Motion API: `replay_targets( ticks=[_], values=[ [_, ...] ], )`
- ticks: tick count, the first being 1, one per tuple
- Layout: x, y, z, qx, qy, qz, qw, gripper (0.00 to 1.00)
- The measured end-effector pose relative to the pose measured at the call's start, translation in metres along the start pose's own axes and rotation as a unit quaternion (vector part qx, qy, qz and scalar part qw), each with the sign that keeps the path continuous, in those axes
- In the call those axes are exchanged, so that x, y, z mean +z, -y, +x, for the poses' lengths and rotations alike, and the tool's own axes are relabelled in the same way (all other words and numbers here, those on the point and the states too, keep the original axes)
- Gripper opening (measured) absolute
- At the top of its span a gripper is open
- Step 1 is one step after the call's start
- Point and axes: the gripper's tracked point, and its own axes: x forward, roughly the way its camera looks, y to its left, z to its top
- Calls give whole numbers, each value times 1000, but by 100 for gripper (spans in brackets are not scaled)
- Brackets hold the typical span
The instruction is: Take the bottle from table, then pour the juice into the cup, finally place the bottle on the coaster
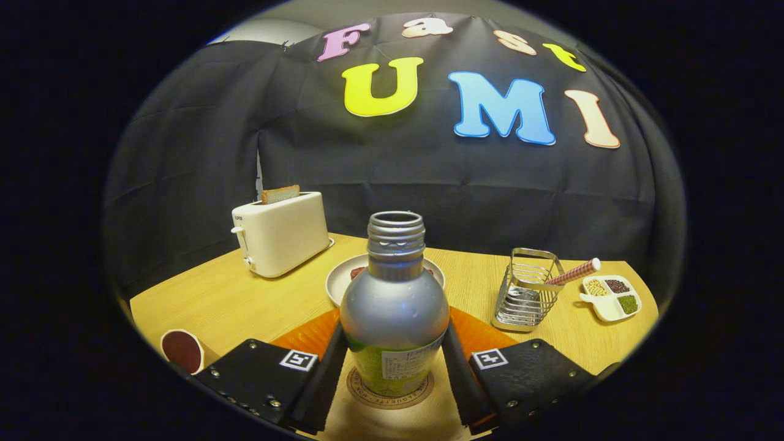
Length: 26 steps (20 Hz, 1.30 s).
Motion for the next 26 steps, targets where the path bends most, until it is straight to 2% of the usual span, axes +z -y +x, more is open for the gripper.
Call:
replay_targets(
  ticks=[3,6,7,8,11,15,17,22,26],
  values=[
    [0,-2,-1,-1,4,-12,1000,77],
    [7,-7,-7,0,12,-4,1000,84],
    [17,-7,-9,-5,28,5,1000,88],
    [34,-5,-19,-14,44,10,999,99],
    [90,3,-60,-49,82,11,995,98],
    [190,29,-148,-122,144,2,982,98],
    [225,42,-180,-146,145,2,979,98],
    [285,86,-241,-200,151,19,968,98],
    [310,118,-272,-219,136,22,966,98]
  ],
)
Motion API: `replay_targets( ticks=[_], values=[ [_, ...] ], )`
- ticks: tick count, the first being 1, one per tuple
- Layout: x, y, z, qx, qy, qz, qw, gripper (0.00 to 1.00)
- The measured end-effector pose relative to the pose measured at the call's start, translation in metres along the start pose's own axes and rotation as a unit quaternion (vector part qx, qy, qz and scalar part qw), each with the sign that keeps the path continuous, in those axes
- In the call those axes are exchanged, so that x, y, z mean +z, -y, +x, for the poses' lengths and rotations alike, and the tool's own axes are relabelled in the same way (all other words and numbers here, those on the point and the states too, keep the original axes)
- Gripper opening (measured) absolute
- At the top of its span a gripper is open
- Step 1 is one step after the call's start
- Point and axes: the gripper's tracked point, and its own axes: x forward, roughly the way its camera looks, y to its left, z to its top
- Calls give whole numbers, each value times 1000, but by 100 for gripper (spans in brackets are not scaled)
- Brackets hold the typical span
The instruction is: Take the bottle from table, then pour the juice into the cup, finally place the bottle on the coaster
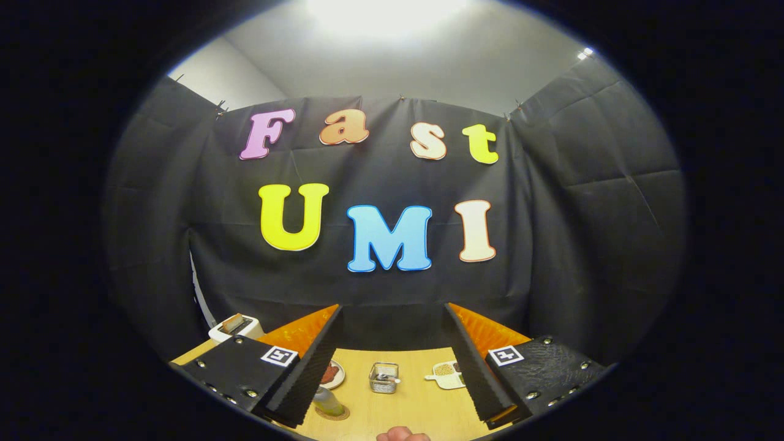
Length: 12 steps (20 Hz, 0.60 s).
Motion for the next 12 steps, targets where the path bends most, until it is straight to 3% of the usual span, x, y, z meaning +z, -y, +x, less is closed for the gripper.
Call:
replay_targets(
  ticks=[5,12],
  values=[
    [24,35,-3,7,9,-4,1000,98],
    [19,64,-5,22,12,10,1000,98]
  ],
)
